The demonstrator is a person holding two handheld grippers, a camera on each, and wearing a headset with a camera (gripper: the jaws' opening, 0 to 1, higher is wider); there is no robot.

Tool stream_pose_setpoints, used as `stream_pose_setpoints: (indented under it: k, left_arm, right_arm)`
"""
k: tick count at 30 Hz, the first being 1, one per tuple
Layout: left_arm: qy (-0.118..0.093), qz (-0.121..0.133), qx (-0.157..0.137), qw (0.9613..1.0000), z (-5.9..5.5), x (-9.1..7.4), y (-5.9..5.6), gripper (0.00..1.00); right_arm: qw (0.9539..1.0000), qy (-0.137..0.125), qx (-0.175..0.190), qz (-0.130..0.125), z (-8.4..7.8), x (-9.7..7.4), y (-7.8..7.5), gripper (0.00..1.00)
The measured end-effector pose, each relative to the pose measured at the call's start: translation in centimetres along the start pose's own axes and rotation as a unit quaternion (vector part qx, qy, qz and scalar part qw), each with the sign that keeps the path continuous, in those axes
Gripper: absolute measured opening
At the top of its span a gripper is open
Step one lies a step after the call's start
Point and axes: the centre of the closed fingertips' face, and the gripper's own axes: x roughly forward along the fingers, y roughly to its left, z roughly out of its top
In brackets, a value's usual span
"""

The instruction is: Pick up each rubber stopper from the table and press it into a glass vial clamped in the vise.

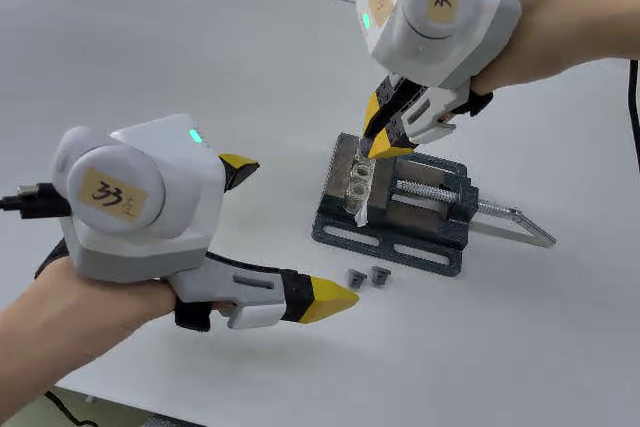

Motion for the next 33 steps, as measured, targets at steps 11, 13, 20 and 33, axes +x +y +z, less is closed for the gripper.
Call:
stream_pose_setpoints:
  k: [11,13,20,33]
  left_arm:
    - [0.002,-0.002,0.001,1.0000,-0.09,0.13,-0.19,0.97]
    - [0.003,-0.002,0.000,1.0000,-0.13,0.11,-0.18,0.97]
    - [0.003,-0.003,0.001,1.0000,-0.16,0.17,-0.27,0.97]
    - [0.003,-0.004,0.001,1.0000,-0.11,0.14,-0.34,0.97]
  right_arm:
    - [0.9999,-0.002,-0.010,0.000,0.00,0.07,-0.09,0.08]
    - [1.0000,-0.003,-0.008,0.001,0.01,0.07,-0.09,0.09]
    - [0.9999,-0.001,-0.015,-0.007,-0.04,-0.04,-0.26,0.14]
    - [0.9999,-0.012,-0.006,0.003,-0.07,-0.81,-0.40,0.14]
